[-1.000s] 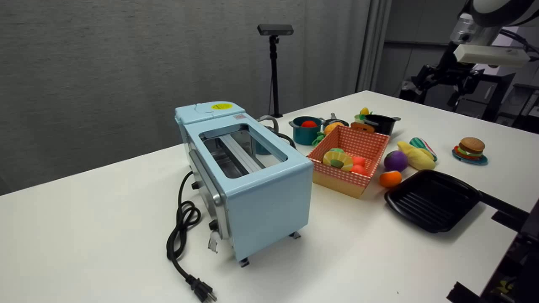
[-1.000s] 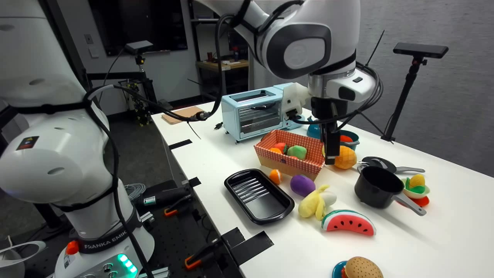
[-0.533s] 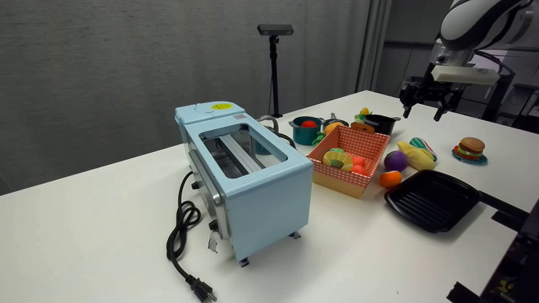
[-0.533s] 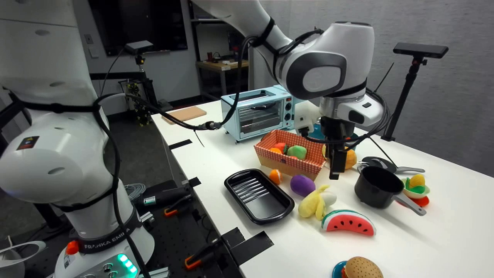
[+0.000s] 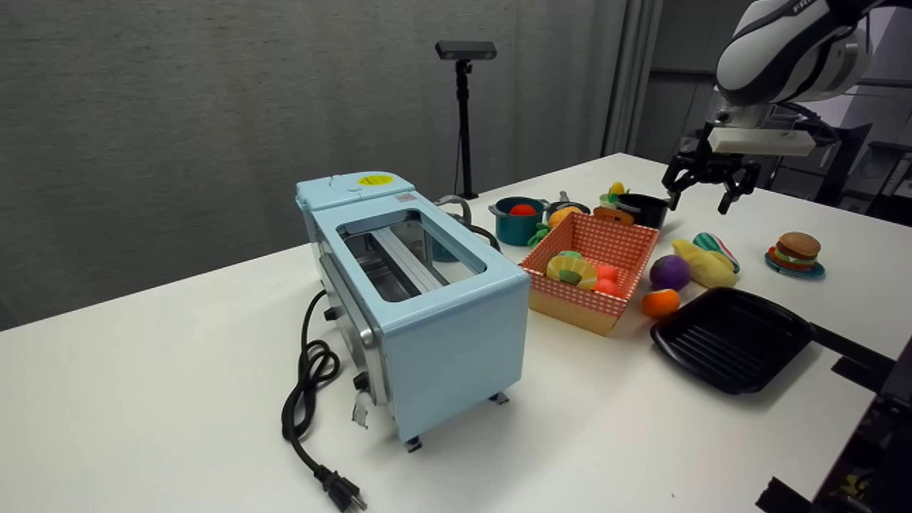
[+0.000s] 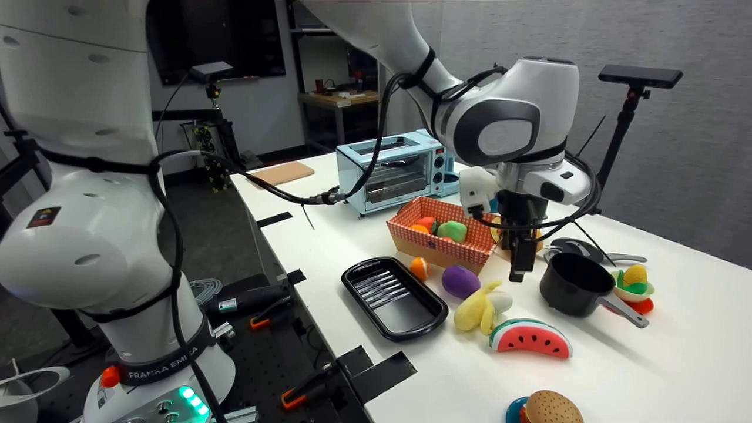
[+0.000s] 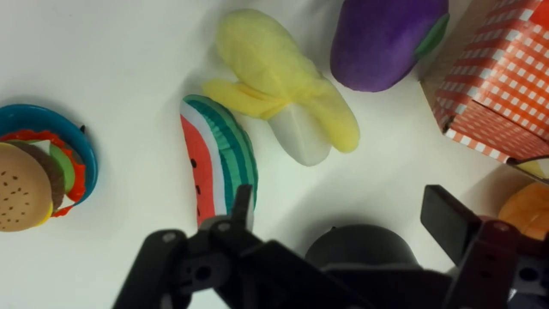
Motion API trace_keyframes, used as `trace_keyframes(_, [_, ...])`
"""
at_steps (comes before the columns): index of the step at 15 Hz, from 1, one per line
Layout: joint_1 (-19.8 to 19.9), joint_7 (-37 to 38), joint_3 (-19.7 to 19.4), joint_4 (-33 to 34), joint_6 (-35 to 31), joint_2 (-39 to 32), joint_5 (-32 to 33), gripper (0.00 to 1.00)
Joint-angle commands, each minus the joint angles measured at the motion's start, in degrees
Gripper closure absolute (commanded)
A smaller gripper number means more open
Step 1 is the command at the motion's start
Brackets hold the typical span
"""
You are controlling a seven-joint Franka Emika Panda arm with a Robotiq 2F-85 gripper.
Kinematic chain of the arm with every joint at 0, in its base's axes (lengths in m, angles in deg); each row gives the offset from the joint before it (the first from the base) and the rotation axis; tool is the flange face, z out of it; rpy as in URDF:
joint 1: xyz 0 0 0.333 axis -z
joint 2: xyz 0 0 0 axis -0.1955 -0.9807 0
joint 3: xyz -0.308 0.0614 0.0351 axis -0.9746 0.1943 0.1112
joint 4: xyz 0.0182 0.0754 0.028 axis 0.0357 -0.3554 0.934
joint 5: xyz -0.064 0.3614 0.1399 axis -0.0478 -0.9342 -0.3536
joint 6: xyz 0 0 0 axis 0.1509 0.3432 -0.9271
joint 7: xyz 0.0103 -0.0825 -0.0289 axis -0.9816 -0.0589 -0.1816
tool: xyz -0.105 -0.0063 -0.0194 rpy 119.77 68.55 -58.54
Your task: Put the banana plushy in the box
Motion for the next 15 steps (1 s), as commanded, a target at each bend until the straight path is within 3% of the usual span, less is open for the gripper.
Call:
trace_keyframes(1, [-0.8, -0.2, -0.7, 0.2, 0.2, -0.1, -0.3, 0.0])
trace_keyframes(15, [-1.1, 1.1, -1.3, 1.5, 0.0, -5.7, -0.1, 0.0])
